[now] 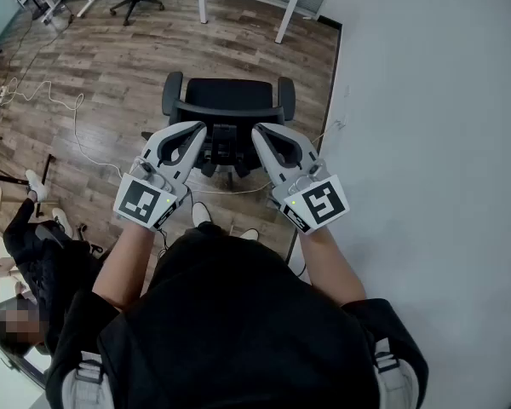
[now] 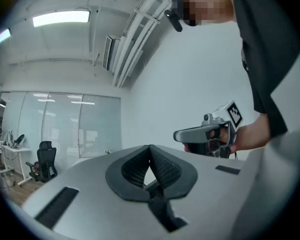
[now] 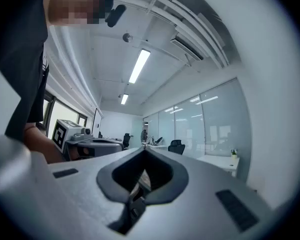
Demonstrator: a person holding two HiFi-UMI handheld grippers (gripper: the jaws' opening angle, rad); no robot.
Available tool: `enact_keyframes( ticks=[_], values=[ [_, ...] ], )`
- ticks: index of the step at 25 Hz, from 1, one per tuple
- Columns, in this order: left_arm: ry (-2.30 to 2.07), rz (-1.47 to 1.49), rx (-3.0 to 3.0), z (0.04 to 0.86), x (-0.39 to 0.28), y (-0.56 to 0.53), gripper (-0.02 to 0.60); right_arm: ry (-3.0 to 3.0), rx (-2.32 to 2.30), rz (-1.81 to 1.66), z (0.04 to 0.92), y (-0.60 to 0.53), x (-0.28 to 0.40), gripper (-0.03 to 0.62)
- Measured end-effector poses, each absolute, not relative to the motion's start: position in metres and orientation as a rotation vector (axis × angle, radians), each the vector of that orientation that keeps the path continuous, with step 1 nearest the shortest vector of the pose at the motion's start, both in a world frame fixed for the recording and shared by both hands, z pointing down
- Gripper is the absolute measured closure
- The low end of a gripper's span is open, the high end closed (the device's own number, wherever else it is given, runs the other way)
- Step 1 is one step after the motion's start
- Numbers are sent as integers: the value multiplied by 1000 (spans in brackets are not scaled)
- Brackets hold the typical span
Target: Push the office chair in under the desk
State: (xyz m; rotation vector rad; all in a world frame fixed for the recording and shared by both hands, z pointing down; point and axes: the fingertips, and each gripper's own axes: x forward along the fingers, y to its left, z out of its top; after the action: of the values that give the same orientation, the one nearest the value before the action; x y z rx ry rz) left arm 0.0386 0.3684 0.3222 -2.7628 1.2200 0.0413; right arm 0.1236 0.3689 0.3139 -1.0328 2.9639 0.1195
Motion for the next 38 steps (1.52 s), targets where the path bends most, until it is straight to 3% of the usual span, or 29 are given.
enact_keyframes(
  ticks=[11, 17, 28, 38],
  values=[
    [1272, -18, -2785, 344, 21, 368, 586, 2987, -1060, -7, 339, 365, 126, 589],
    [1286, -100, -2794, 361, 12, 360, 549, 3099, -1066, -95, 366, 359, 129, 577],
    [1279, -380, -2883, 439, 5, 349, 431, 3294, -1100, -281, 446, 351, 137, 466],
    [1114, -830, -2808, 510, -4, 342, 345, 3527, -1135, -347, 512, 343, 149, 361]
  ],
)
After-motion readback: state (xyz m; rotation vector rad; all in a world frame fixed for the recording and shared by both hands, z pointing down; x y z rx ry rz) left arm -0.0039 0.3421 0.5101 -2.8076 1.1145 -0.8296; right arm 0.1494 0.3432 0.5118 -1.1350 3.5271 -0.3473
